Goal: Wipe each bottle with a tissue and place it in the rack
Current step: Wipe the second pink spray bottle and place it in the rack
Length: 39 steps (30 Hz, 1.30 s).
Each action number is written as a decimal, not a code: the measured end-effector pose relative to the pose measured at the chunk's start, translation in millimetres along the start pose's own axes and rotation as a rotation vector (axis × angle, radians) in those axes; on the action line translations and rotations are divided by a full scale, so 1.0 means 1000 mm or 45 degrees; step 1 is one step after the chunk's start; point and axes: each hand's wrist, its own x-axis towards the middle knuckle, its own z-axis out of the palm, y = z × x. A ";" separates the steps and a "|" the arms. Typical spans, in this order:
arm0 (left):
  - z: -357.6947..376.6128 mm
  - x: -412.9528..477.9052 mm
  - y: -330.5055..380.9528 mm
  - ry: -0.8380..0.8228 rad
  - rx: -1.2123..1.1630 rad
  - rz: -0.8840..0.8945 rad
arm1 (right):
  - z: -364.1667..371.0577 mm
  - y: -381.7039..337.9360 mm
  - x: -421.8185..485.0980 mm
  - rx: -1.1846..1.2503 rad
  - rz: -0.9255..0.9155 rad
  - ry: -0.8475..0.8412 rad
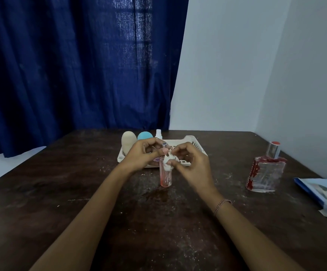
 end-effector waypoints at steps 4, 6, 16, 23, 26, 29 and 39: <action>0.001 -0.001 -0.001 0.034 0.026 0.029 | 0.003 -0.003 -0.006 -0.162 -0.183 -0.069; 0.002 -0.001 0.000 0.044 0.055 0.064 | 0.007 -0.006 -0.009 -0.278 -0.242 -0.180; 0.003 -0.001 0.003 0.048 0.055 0.005 | 0.006 -0.003 -0.006 -0.315 -0.284 -0.061; 0.001 0.000 0.002 0.089 0.020 -0.030 | 0.001 0.000 -0.003 -0.328 -0.224 -0.207; -0.002 0.001 0.000 0.119 0.007 -0.080 | -0.006 0.002 -0.001 -0.468 -0.102 -0.698; -0.003 0.003 0.000 0.101 0.054 -0.074 | -0.005 -0.001 -0.001 -0.561 -0.181 -0.769; -0.002 0.001 0.000 0.108 0.074 -0.103 | -0.007 0.002 0.001 -0.485 -0.341 -0.579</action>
